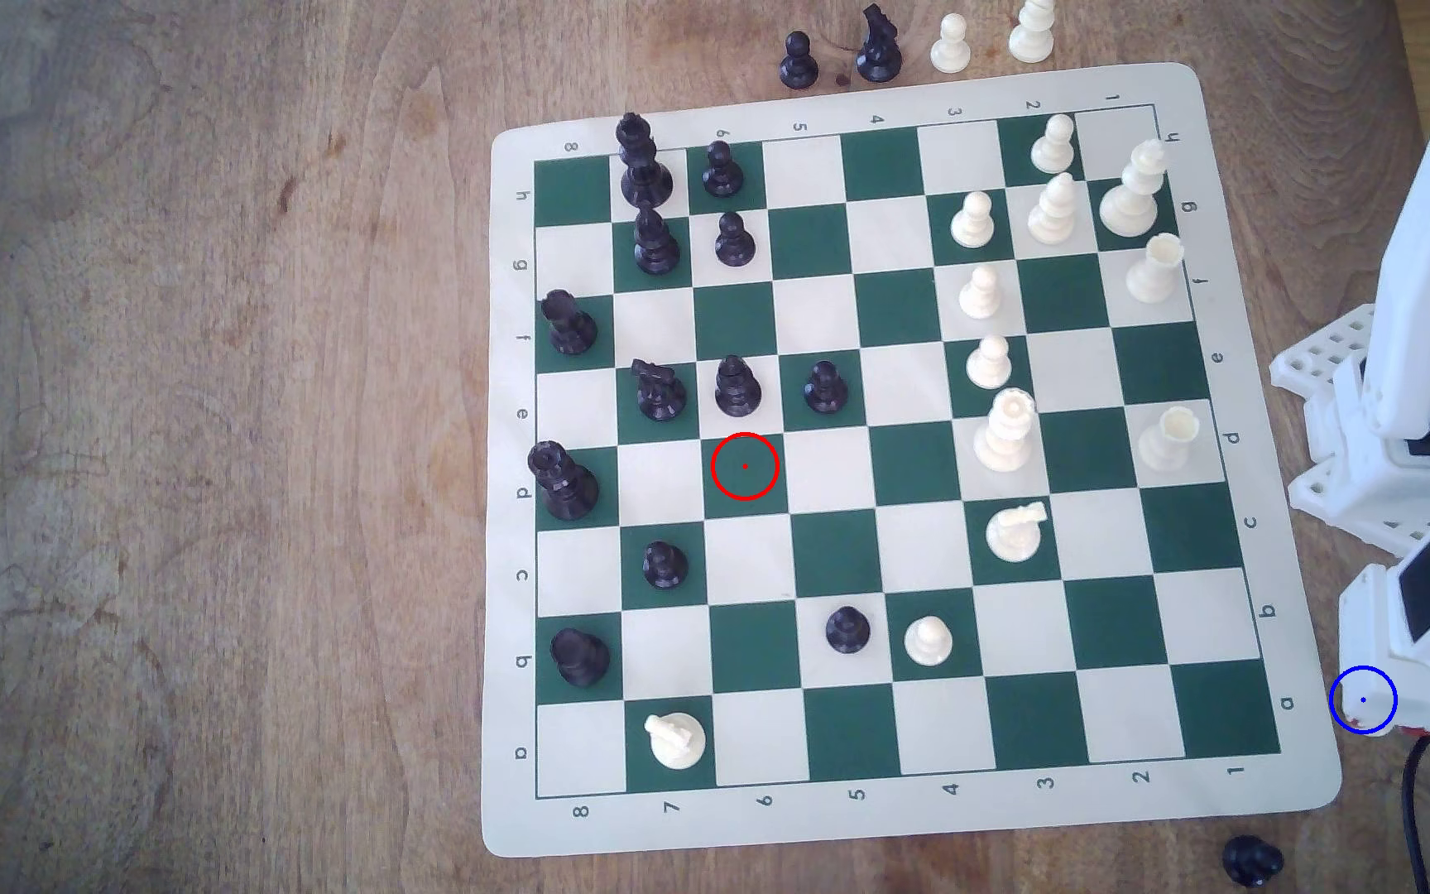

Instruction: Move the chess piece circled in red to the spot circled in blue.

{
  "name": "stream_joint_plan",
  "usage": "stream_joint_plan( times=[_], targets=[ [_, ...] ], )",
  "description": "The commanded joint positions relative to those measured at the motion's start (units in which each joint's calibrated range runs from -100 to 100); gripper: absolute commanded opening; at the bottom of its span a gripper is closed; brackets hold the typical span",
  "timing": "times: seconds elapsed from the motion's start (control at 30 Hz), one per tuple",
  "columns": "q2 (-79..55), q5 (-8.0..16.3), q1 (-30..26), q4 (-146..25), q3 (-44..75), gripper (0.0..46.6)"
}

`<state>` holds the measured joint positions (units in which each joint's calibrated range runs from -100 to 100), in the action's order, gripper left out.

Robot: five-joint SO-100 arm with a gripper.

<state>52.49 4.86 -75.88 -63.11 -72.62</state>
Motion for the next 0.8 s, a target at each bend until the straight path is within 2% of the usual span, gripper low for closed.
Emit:
stream_joint_plan(
  times=[0.0, 0.53, 0.77],
  targets=[
    [-0.71, 0.15, 0.52, 0.04, 0.99, 14.3],
    [-4.53, -0.2, 1.07, -9.29, 8.88, 17.0],
    [-8.43, -0.24, 2.17, -20.43, 21.39, 16.5]
  ],
)
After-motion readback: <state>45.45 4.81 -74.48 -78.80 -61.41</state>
